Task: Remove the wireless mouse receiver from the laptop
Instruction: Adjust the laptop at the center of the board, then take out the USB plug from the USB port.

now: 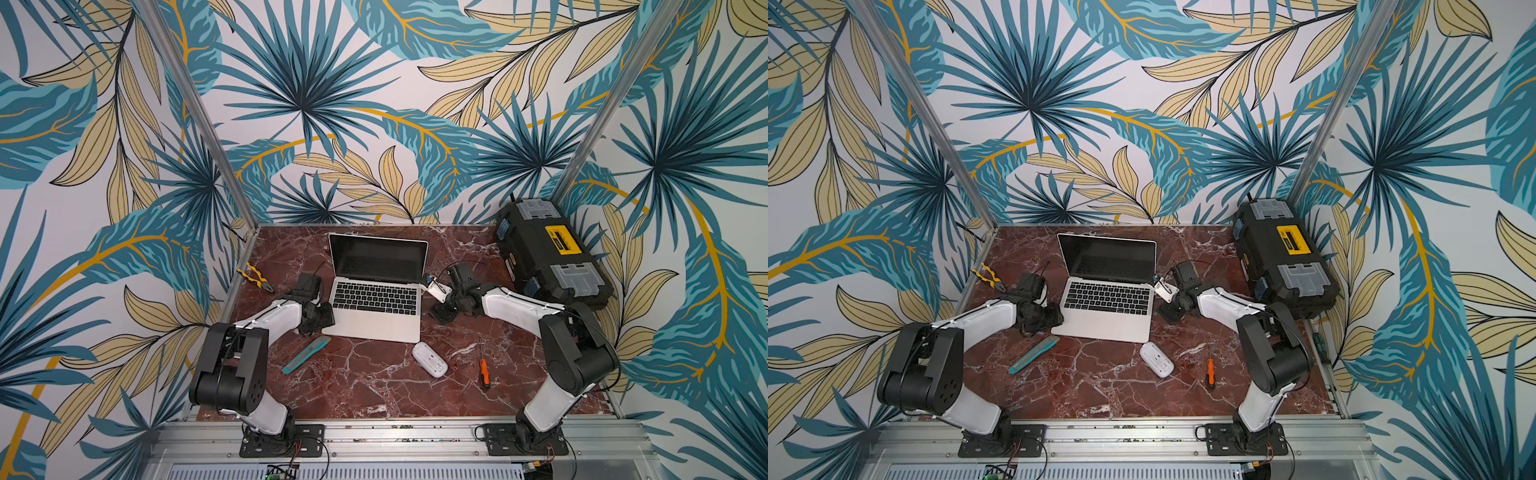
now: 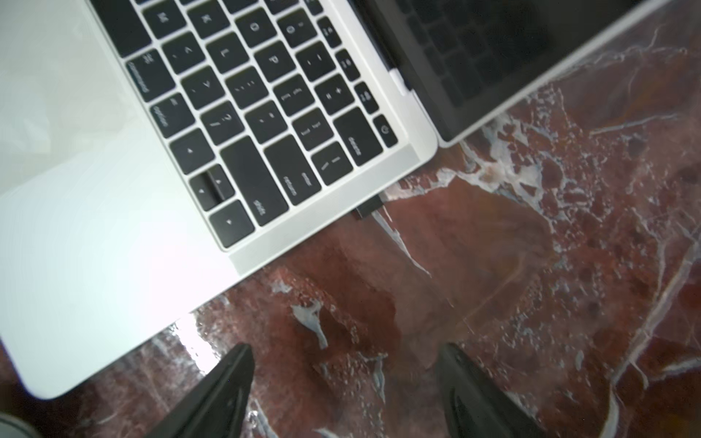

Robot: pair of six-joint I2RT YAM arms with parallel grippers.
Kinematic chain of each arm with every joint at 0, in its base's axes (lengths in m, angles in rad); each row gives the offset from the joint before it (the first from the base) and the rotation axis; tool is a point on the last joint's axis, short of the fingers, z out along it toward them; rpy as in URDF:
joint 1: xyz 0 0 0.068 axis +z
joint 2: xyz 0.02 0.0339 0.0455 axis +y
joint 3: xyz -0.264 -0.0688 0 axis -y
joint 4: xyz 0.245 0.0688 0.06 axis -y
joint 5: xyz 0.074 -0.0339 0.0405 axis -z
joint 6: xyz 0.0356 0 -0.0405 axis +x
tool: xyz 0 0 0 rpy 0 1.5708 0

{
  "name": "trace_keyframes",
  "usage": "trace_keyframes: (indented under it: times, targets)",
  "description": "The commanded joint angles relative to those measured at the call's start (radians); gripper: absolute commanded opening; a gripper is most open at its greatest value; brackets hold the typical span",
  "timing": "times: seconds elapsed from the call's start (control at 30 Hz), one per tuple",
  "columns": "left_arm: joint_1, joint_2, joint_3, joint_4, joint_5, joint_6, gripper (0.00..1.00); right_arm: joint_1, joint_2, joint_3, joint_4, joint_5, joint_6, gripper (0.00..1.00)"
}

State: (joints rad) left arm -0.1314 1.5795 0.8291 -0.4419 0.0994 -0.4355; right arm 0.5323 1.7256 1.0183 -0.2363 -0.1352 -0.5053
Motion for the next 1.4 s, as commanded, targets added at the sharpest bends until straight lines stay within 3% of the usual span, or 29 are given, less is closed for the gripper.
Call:
trace_keyframes:
  times: [0.0,0.13,0.27,0.63,1.03,1.37]
  targets:
    - [-0.002,0.043,0.009,-0.06,-0.039,0.031,0.54,-0.014,-0.001,0.004,-0.023,-0.018,-0.052,0.81]
    - [-0.002,0.046,0.003,-0.063,-0.061,0.038,0.54,-0.048,-0.005,-0.012,-0.013,-0.034,-0.104,0.81]
    - [-0.002,0.054,-0.001,-0.057,-0.072,0.041,0.49,-0.07,0.027,-0.01,-0.027,-0.043,-0.237,0.79]
    - [-0.002,0.058,0.009,-0.076,-0.083,0.034,0.48,-0.084,0.161,0.127,-0.047,-0.195,-0.269,0.71]
    - [-0.031,0.109,0.083,-0.17,-0.128,0.038,0.46,-0.083,0.156,0.094,0.022,-0.239,-0.323,0.73]
    - [-0.033,0.118,0.091,-0.178,-0.128,0.041,0.46,-0.071,0.262,0.167,-0.018,-0.26,-0.362,0.65]
